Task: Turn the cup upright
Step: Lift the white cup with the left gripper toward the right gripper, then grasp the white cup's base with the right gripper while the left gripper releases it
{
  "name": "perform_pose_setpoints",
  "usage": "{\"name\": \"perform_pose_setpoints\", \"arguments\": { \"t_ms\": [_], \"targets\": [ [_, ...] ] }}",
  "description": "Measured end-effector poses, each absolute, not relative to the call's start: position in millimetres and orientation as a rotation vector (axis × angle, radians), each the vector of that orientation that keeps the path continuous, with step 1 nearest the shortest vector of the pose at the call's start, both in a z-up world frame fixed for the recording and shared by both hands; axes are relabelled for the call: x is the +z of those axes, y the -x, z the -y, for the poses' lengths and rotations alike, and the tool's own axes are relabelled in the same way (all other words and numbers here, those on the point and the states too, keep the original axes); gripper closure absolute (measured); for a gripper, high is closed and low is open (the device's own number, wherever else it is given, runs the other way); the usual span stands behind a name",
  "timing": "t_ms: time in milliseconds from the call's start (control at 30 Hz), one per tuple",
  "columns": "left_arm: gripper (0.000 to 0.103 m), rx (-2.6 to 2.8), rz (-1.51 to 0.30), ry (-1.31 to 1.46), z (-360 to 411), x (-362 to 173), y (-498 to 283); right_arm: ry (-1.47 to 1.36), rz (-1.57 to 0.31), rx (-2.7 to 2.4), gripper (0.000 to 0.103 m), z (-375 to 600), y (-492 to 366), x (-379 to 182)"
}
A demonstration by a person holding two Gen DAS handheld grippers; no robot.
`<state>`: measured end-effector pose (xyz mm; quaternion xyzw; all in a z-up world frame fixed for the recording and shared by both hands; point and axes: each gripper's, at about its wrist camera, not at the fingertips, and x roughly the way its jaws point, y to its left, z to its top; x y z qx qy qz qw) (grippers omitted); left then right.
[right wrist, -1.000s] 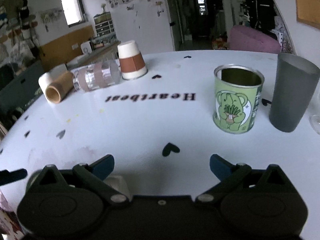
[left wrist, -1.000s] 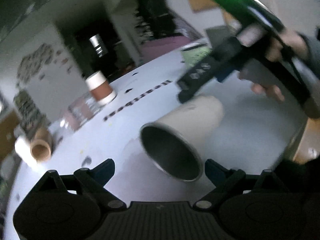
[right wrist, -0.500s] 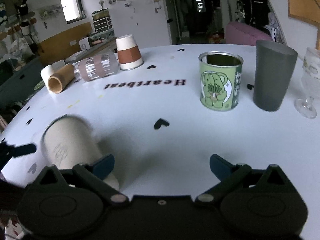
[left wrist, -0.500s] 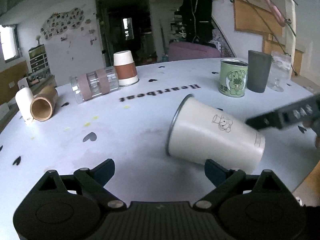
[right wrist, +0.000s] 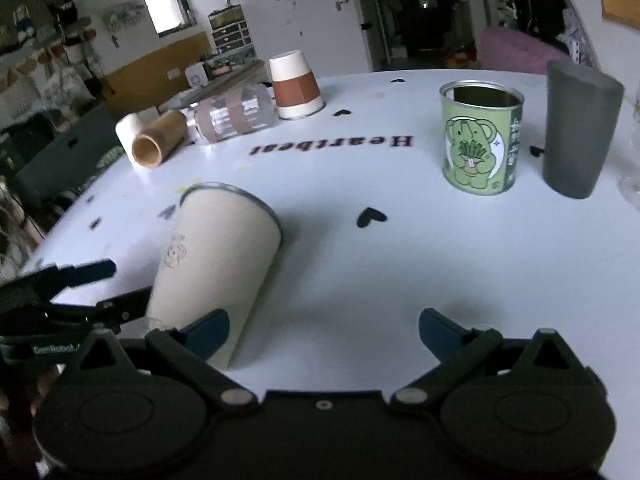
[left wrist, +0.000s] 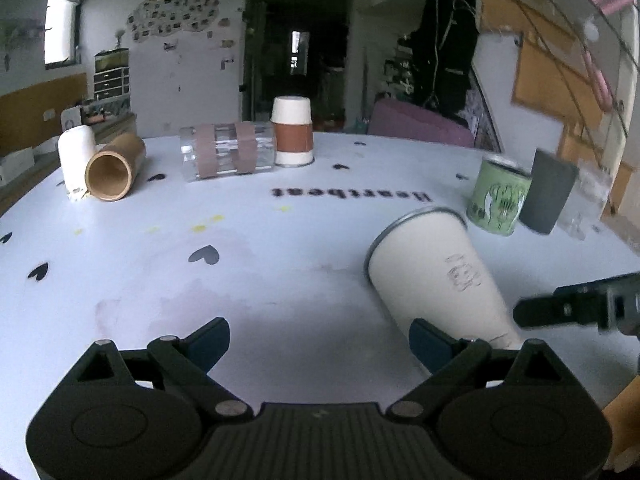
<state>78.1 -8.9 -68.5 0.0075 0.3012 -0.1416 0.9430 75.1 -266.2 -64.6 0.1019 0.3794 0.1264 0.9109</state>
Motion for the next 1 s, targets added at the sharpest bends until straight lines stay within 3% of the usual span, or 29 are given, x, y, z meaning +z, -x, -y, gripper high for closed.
{"name": "perform_pose_setpoints", "arguments": {
  "t_ms": [233,667,867,1000],
  "targets": [
    [0.007,-0.318,-0.590,0.042,5,-60,-65,-0.457,-0.855,0.378,0.001,279,-116,-42],
    [0.007,-0.352,-0.615,0.069,8,-67,-60,-0.321,-1.120,0.464,0.002,205,-201,-52],
    [0.007,-0.348,-0.617,0.082,3,-68,-60,-0.279,-1.142,0.442,0.019,213,-210,-56],
    [0.007,-0.353,-0.616,0.086,4,-68,-60,-0.260,-1.112,0.464,0.053,221,-207,-42]
  ]
}}
